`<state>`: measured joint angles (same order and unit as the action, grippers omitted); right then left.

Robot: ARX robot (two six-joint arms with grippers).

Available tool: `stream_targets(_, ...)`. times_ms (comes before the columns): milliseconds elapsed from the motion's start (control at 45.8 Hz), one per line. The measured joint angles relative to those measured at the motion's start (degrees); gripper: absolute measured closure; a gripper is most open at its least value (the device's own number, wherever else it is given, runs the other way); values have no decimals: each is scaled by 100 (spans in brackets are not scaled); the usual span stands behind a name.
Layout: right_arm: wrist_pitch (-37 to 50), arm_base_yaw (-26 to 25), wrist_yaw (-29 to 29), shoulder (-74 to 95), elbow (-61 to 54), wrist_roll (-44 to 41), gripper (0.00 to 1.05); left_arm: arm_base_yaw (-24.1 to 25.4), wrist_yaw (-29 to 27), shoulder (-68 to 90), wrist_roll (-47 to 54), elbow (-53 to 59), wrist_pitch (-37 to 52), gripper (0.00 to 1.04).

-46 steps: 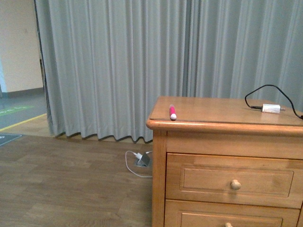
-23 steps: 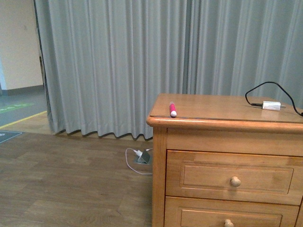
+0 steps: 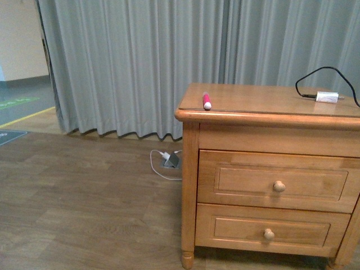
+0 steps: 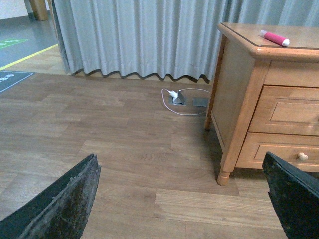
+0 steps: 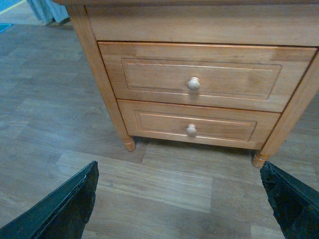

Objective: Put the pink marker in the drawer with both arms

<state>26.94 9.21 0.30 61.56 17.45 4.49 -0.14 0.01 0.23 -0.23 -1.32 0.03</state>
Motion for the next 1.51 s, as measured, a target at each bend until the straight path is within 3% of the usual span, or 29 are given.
stream_targets(350,1405,540,525,3982,2214,168,8,0,0,0,0,0,0,6)
stream_targets(612,1836,269,977,6196,4162,-129,8,0,0,0,0,0,0,6)
stream_targets(896,1617,-151,988,7359,5453,-278,8,0,0,0,0,0,0,6)
stream_targets(1507,1440,-275,922,7785,6078,-459,8,0,0,0,0,0,0,6)
